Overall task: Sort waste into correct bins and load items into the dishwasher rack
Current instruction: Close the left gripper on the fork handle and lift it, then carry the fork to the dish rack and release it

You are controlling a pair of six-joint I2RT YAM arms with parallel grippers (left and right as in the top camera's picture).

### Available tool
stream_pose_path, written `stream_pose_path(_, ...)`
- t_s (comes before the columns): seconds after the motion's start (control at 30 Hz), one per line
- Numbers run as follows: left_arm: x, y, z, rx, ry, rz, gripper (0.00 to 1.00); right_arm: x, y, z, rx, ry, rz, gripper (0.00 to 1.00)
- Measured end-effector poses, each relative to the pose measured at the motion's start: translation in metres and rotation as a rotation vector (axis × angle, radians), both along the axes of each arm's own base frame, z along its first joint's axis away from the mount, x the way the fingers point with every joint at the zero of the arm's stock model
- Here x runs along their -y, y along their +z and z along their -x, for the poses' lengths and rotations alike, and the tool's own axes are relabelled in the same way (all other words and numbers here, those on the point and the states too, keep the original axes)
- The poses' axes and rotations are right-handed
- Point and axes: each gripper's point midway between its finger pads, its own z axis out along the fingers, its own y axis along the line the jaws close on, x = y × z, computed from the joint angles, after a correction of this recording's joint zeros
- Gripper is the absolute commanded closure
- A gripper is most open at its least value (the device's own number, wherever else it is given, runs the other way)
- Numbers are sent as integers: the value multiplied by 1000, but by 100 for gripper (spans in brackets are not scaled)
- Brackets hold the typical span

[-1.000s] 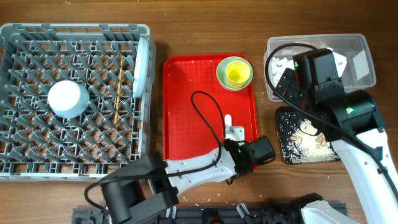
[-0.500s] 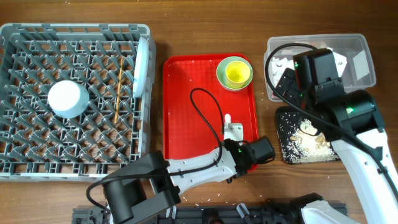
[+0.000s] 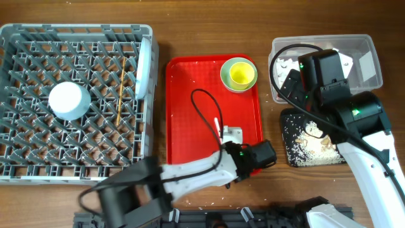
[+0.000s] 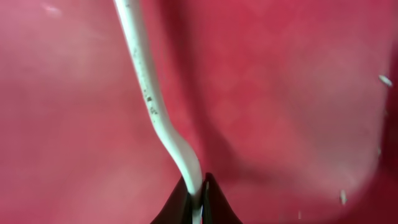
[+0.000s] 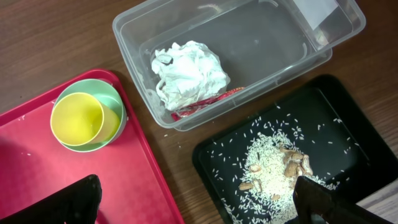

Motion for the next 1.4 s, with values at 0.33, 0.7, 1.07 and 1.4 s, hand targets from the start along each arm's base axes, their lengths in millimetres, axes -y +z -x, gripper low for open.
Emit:
stream_pose_path(0.33,-72,129,-31,127,-148,97,96,0,0,0,1,0,0,0)
stream_pose_path(0.7,-190,230,-85,462,-50,152,96,0,0,-1,3,0,-1,0)
stream_pose_path(1.07,-303,211,-155,465,161,56,96,0,0,-1,3,0,-1,0)
stream_pose_path(1.4,-310,125,-193,255,-28,84,95,0,0,-1,3,0,-1,0)
